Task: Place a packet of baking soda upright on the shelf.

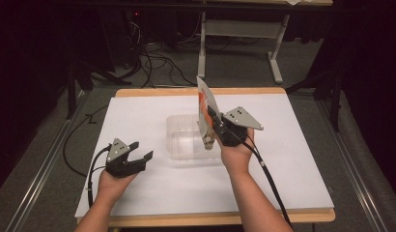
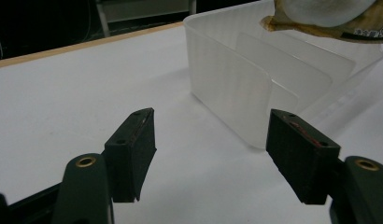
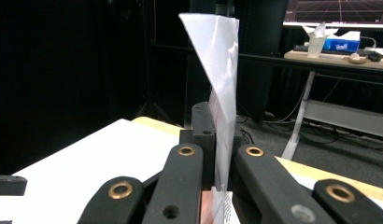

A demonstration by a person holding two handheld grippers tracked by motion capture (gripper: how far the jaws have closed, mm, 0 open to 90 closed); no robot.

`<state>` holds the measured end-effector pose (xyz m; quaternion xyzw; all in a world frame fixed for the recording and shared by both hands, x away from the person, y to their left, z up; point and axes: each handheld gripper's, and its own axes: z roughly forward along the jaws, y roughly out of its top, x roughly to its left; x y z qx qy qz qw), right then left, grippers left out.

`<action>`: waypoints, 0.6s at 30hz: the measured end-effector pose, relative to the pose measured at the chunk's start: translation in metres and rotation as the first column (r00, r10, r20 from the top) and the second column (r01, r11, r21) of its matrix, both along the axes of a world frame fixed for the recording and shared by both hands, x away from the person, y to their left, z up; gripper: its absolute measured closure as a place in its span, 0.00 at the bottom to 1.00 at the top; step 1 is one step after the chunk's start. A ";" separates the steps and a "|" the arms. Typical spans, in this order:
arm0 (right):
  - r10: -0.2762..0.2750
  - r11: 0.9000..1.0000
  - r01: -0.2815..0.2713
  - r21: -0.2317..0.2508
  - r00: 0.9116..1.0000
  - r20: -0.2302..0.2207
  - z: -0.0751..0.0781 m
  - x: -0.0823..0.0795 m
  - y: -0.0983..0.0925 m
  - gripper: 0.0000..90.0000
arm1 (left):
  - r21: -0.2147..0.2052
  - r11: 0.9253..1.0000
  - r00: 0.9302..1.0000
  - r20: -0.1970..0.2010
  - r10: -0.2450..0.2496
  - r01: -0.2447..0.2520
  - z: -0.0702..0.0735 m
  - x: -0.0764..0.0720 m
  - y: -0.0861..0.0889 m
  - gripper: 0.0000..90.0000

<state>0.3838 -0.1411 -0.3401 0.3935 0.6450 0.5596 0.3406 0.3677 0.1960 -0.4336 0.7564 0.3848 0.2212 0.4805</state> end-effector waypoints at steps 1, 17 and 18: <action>-0.001 1.000 0.001 0.000 1.000 -0.004 -0.001 0.001 0.001 1.00 | 0.000 1.000 1.000 0.000 0.000 0.000 0.000 0.000 0.000 0.37; 0.010 0.999 -0.011 -0.039 0.999 -0.031 -0.019 0.020 0.018 1.00 | 0.001 1.000 1.000 0.002 -0.006 0.006 0.000 -0.001 -0.001 0.37; 0.009 0.998 -0.011 -0.055 1.000 -0.027 -0.021 0.022 0.020 1.00 | 0.002 1.000 1.000 0.002 -0.006 0.006 0.000 -0.001 -0.001 0.37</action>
